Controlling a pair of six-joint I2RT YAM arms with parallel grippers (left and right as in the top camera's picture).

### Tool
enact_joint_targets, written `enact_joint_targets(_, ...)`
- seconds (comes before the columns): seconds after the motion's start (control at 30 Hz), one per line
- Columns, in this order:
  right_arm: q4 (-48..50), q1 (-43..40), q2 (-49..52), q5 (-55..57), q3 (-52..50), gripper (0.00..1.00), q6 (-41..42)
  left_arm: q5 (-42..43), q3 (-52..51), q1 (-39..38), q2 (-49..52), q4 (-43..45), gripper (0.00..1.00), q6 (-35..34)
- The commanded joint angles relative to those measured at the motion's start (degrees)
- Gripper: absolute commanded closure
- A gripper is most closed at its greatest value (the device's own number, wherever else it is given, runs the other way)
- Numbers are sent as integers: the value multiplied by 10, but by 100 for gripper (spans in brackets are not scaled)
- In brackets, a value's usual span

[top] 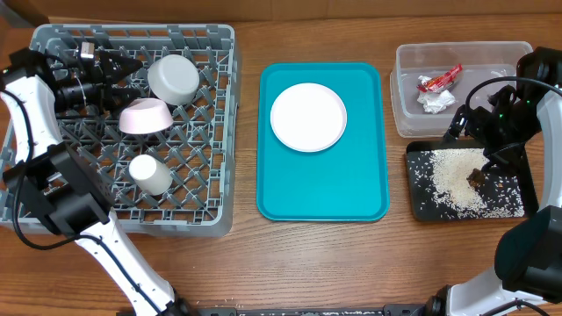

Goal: Sort waste into correct bins and load items into the dishwasher
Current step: 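Reach the left gripper to the tray and grip the white plate's rim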

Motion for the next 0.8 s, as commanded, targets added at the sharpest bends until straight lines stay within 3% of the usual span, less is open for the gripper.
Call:
enact_joint_targets(0.0, 1, 2, -19, 2, 8, 0, -3, -67, 6, -8, -85, 3, 0, 22)
enact_joint_targets(0.37, -9, 0, -19, 20, 8, 0, 1, -225, 6, -66, -284, -1, 0, 19)
enact_joint_targets(0.53, -15, -6, -19, 21, 8, 0, 11, -425, 6, -196, -362, -26, 0, -30)
enact_joint_targets(0.77, -14, -6, -19, 21, 8, 0, 11, -634, 5, -382, -364, -71, 0, -132)
